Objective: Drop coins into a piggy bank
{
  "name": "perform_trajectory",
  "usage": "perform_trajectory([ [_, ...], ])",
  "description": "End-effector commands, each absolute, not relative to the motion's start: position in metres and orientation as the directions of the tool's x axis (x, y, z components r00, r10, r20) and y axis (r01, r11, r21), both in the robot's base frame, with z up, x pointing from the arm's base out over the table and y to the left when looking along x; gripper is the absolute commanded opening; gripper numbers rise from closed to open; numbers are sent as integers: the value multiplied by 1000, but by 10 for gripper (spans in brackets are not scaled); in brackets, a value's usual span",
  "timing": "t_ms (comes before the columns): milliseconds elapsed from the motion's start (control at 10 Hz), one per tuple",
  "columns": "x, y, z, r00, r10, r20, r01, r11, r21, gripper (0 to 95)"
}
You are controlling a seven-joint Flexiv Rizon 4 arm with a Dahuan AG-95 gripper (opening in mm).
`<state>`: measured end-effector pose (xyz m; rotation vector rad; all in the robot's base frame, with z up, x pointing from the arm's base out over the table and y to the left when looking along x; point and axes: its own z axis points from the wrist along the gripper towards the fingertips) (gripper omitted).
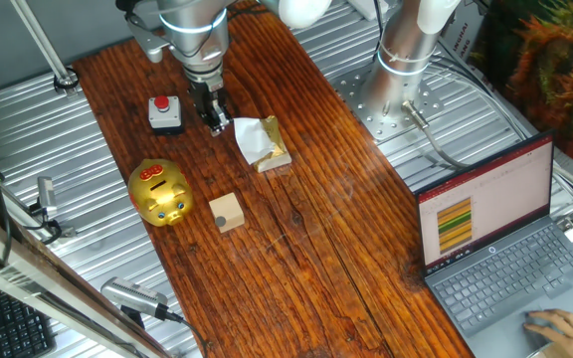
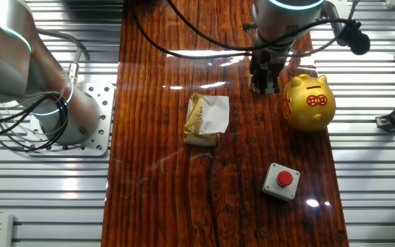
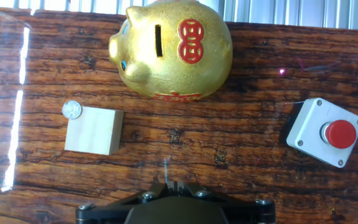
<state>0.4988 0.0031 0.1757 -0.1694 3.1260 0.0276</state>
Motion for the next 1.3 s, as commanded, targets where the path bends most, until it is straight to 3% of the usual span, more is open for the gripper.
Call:
perform_trajectory([
  [100,499,3,176,-993,-115,-15,-115,993,11,0],
  [300,507,27,163,-994,-105,-30,-104,994,-10,0],
  [600,533,110,136,-998,-38,-58,-35,998,-50,0],
  [900,580,154,159,-999,-7,-47,-5,999,-44,0],
  [1300,603,191,171,-999,17,-36,19,999,-48,0],
])
